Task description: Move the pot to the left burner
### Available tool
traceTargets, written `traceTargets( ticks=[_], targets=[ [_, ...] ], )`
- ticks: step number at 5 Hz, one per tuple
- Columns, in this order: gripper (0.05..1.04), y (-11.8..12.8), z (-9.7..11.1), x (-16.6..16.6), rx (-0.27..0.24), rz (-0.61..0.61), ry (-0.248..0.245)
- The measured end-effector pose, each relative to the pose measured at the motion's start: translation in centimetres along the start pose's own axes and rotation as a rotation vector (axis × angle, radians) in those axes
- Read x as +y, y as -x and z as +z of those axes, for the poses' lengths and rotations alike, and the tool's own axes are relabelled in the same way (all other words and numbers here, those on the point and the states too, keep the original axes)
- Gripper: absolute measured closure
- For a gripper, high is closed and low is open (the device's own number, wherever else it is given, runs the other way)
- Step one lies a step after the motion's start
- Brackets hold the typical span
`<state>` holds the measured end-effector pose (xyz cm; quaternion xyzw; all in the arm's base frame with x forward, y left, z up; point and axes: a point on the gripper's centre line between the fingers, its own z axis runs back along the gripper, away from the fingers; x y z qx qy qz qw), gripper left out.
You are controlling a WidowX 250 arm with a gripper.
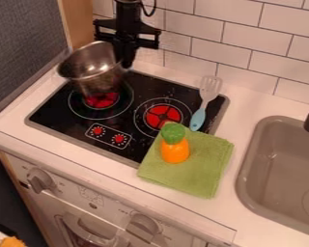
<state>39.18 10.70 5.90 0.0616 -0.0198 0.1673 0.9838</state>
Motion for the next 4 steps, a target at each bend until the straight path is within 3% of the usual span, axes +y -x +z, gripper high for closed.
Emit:
traceTargets(
  ticks=[2,3,4],
  targets=[
    [0.978,-1.27,-0.58,0.16,-0.002,0.014,0.005],
    [0.783,-1.18,-1.26,0.48,-0.007,0.038,0.06],
    [0.527,-0.54,-1.31,0.21,0.009,0.03,0.082]
  ],
)
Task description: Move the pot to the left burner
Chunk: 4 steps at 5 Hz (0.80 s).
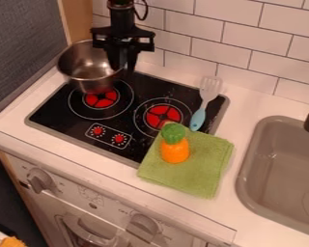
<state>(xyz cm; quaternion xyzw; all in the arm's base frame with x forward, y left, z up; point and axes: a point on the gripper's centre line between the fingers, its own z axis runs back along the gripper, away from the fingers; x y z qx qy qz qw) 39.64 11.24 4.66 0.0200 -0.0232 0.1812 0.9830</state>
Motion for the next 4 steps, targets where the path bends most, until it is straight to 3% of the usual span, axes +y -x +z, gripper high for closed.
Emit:
traceTargets(
  ticks=[1,2,3,4],
  targets=[
    [0.229,0.0,2.3,-0.6,-0.049,-0.066,0.024],
    [0.075,1.0,2.3,-2.0,-0.025,-0.138,0.018],
    [0.079,1.9,2.1,-3.3,0.008,-0.201,0.003],
    [0.083,1.9,2.0,-3.3,0.006,-0.201,0.003]
  ],
)
